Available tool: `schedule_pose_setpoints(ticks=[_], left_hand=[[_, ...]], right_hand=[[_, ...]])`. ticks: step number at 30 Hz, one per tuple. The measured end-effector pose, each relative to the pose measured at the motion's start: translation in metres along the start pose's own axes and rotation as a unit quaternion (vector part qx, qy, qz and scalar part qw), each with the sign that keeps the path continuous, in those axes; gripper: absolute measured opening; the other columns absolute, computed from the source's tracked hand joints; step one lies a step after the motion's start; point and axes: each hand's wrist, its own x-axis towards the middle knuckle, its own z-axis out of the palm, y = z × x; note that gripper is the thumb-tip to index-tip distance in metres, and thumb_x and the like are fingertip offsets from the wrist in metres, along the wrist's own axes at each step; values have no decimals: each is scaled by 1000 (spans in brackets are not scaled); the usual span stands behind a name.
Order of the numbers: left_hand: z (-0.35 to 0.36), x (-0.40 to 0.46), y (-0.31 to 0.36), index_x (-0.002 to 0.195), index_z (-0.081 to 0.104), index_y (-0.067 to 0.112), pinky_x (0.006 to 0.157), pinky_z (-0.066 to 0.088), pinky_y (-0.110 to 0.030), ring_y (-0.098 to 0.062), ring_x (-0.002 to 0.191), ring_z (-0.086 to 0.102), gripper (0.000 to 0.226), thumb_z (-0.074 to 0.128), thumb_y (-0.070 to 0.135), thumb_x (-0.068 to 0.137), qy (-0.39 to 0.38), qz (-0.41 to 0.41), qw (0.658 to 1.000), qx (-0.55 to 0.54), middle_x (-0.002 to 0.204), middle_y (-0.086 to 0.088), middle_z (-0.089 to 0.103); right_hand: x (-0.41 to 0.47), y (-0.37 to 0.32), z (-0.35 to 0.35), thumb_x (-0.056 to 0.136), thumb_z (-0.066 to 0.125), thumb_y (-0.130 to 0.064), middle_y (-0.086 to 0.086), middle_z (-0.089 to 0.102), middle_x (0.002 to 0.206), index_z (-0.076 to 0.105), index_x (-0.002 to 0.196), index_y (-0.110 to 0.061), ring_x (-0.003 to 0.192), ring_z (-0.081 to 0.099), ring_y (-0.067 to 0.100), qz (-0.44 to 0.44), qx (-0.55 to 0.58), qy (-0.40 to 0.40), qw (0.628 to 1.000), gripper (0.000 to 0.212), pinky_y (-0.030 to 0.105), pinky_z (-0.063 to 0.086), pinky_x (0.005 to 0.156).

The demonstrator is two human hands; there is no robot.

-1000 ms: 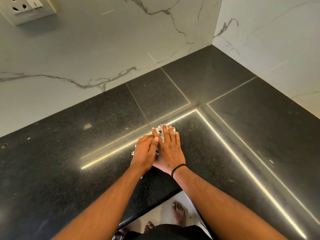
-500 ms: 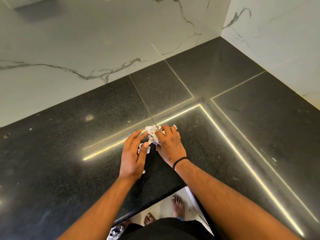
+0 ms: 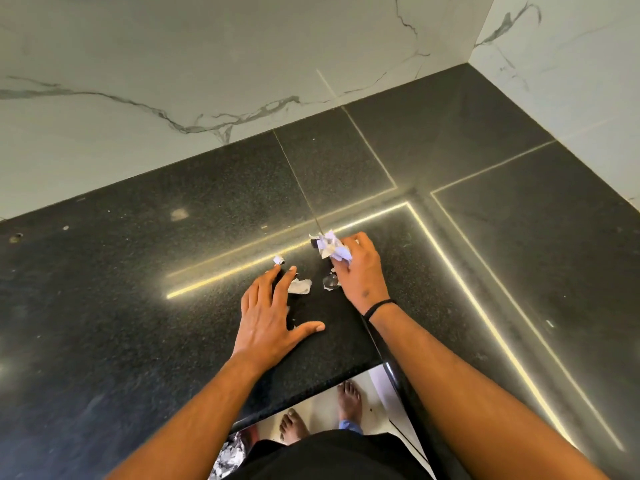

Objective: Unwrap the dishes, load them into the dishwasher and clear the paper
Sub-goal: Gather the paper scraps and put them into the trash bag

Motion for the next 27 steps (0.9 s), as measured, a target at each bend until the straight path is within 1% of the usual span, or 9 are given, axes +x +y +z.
schedule_pose_setpoints(ticks=[1,3,7,11,15,19,22,25,27], left_hand=[[0,3,0,157,24,26,119,28,-50,-29,143,31,108,41,92,73,10,3,1000,-4,159,-5,27],[2,8,2,156,27,25,118,31,-51,-29,143,31,104,43,90,76,21,13,1000,-9,159,-6,27],[4,19,3,155,27,27,121,24,-53,-32,149,21,99,43,87,79,23,33,999,-2,162,-9,21],[7,30,4,156,26,29,123,15,-51,-32,154,7,97,44,86,80,20,32,999,-8,166,-9,12],[9,39,4,154,27,30,124,15,-53,-29,155,3,90,42,84,83,14,33,999,-29,166,-8,11],[2,47,25,150,38,26,123,20,-52,-26,154,13,76,50,71,90,84,26,987,-131,164,-5,20],[-16,59,67,149,39,28,120,27,-39,-10,149,23,71,56,64,91,111,-4,937,-331,159,4,29],[-44,75,111,149,39,32,115,38,-34,1,138,39,68,57,60,90,88,-71,829,-548,148,13,45],[-59,84,129,147,42,30,103,49,-30,2,122,57,54,55,50,98,71,-107,762,-635,126,18,63]], right_hand=[[2,-2,-5,86,73,-2,3,51,91,66,89,-5,76,50,18,29,48,13,998,8,15,35,68],[6,-7,-14,89,74,-9,3,57,84,62,79,-17,70,53,12,114,143,46,982,18,10,37,64],[7,-10,-26,92,72,-13,-10,68,74,73,91,-3,68,61,4,242,306,85,917,10,25,50,66],[8,-13,-37,92,72,-11,0,74,85,75,94,-14,80,69,13,302,437,110,840,5,31,57,72],[10,-20,-47,94,69,-11,-1,70,79,71,97,-13,66,65,9,355,504,119,778,4,20,49,52],[11,-30,-53,95,67,-12,1,68,81,68,96,-14,64,65,10,373,537,109,749,2,21,47,48],[14,-42,-56,95,68,-15,6,68,86,69,99,-12,71,68,17,364,570,100,730,5,28,53,55],[19,-60,-62,96,65,-15,15,64,94,66,110,-7,72,65,20,334,621,80,705,16,28,52,54],[22,-74,-64,96,63,-13,20,67,103,64,118,-2,87,69,29,313,649,74,690,25,35,59,70]])
